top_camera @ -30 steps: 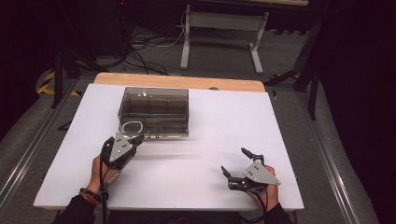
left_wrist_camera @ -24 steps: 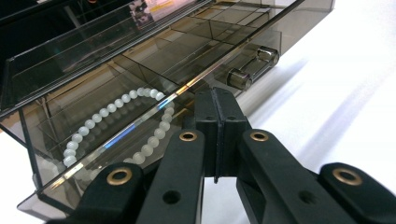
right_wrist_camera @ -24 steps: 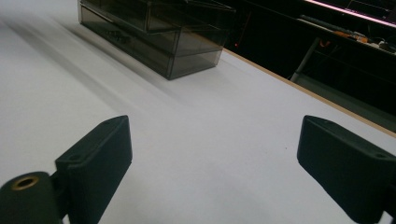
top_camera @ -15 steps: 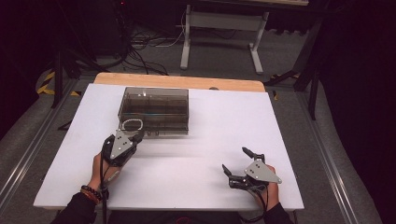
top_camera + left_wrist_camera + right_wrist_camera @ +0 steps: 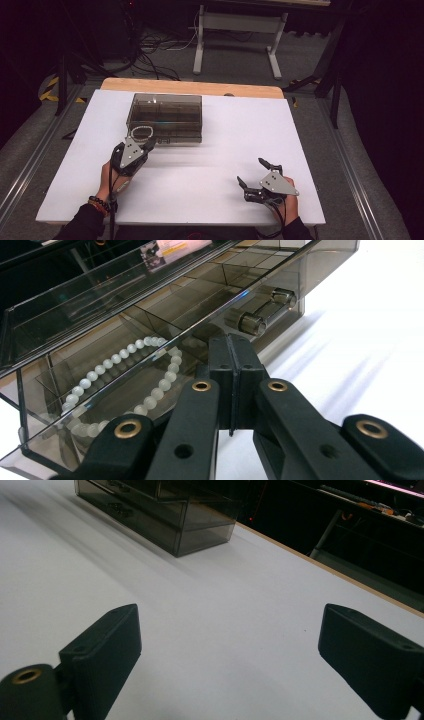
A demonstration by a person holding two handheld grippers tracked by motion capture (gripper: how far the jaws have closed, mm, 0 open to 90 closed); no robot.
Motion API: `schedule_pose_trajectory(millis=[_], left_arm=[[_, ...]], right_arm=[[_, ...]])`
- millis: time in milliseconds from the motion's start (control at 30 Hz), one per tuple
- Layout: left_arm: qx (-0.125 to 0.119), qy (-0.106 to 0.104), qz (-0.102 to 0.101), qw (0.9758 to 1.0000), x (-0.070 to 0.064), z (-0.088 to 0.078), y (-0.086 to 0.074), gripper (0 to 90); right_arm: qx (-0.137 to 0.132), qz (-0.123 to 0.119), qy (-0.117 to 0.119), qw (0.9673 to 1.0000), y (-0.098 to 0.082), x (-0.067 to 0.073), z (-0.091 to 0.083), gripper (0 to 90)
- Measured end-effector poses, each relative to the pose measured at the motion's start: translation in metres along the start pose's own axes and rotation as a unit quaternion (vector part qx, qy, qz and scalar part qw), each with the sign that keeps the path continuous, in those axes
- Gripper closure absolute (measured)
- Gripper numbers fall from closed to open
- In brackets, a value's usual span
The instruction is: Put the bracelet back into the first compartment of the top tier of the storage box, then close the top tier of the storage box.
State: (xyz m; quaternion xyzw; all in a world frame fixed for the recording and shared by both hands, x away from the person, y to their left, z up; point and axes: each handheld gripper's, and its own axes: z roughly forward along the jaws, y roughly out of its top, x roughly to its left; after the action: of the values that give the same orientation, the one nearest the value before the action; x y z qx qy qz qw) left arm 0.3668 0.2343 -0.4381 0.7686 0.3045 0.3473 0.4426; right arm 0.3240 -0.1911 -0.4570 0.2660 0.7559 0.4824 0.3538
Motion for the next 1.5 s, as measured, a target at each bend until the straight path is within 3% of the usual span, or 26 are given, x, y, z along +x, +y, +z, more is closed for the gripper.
schedule_pose_trajectory(millis=[933, 1500], left_arm=[[0.002, 0.011, 0.004, 0.9999, 0.005, 0.007, 0.004, 89.5], [-0.002, 0.020, -0.004, 0.9998, 0.011, 0.012, 0.007, 89.4]], right_arm=[[0.003, 0.004, 0.000, 1.0000, -0.001, -0.002, -0.003, 11.7], [0.005, 0.002, 0.004, 1.0000, -0.001, -0.001, -0.003, 12.1]])
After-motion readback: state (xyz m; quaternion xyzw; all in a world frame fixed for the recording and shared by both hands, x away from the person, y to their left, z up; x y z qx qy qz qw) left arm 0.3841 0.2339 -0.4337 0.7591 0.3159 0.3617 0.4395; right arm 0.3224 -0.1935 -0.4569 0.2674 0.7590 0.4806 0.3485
